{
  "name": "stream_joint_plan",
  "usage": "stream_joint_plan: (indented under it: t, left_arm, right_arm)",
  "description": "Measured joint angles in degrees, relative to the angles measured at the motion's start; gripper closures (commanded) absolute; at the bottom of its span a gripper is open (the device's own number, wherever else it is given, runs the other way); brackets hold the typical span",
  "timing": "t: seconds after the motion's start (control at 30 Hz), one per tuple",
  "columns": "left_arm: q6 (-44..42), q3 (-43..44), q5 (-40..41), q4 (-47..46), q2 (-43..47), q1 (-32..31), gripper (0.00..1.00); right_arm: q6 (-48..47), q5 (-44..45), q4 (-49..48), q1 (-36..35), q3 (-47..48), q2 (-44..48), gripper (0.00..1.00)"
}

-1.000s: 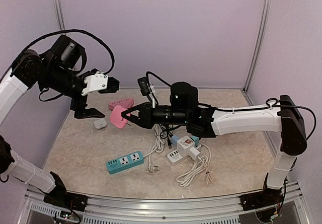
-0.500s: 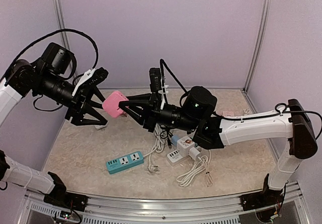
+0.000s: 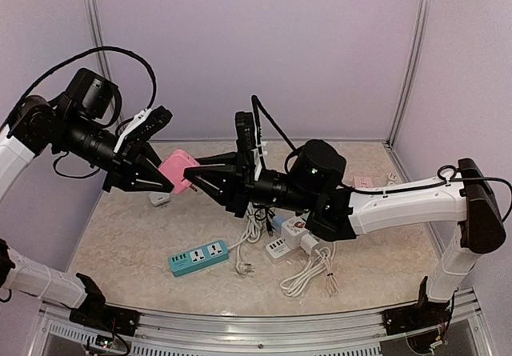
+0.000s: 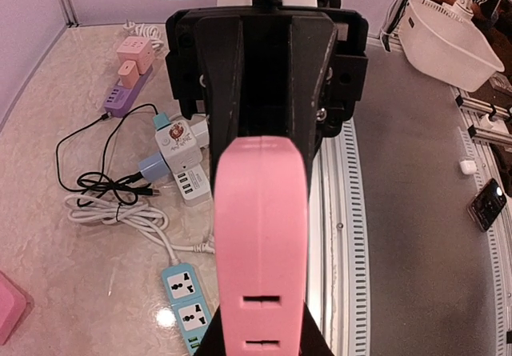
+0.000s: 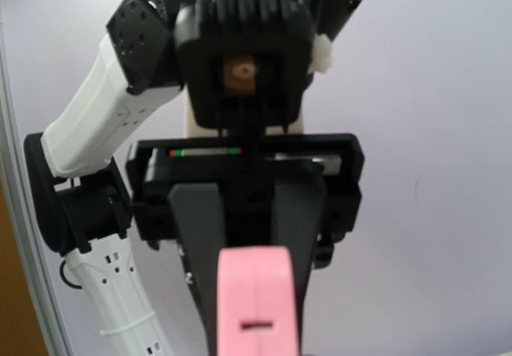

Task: Insert the plug
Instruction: Adjust the plug.

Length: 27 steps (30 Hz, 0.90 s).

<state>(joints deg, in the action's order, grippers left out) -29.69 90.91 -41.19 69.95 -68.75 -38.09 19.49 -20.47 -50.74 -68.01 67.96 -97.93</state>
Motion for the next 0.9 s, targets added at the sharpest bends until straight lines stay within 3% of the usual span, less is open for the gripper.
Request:
stream_joint_plan:
  t: [0.03,0.07,0.17,0.23,0.3,0.47,0.57,0.7,0.9]
  left_arm:
    - [0.0,0.0,0.02,0.0,0.02,-0.02,1.0]
    - [-0.02,0.0,0.09,0.02,0.02,-0.04,1.0]
    - [0.0,-0.02,1.29,0.37,0.02,-0.28,1.0]
    - [-0.09,-0.39,3.28,0.17,0.31,-0.57,1.0]
    - [-0.42,-1.53,6.49,0.11,0.87,-0.92,1.0]
    - [-2.67,-4.9,16.9,2.4,0.31,-4.63,1.0]
    - [-3.93,-5.33,21.05,3.61,-1.62,-6.56,1.0]
    - [-4.98,-5.38,23.8,4.31,-3.06,-7.87,1.0]
    - [-5.51,-5.38,25.2,4.74,-3.5,-8.94,1.0]
  right_arm:
    - [-0.09,-0.02,0.07,0.0,0.0,0.0,1.0]
    - [-0.13,0.0,0.22,0.0,0.0,0.02,0.91]
    - [-1.27,0.26,2.78,-0.02,0.11,0.68,0.51]
    - [-3.04,1.66,9.99,-0.02,1.07,1.75,0.39]
    - [-5.92,3.69,19.93,-0.02,3.82,2.14,0.34]
    - [-12.46,8.24,43.39,-0.02,13.2,2.16,0.33]
    - [-14.91,9.29,51.58,-0.02,15.47,2.16,0.36]
    - [-16.46,8.87,57.2,0.28,15.78,2.03,0.41]
    - [-16.13,5.49,57.57,0.76,15.87,0.26,0.55]
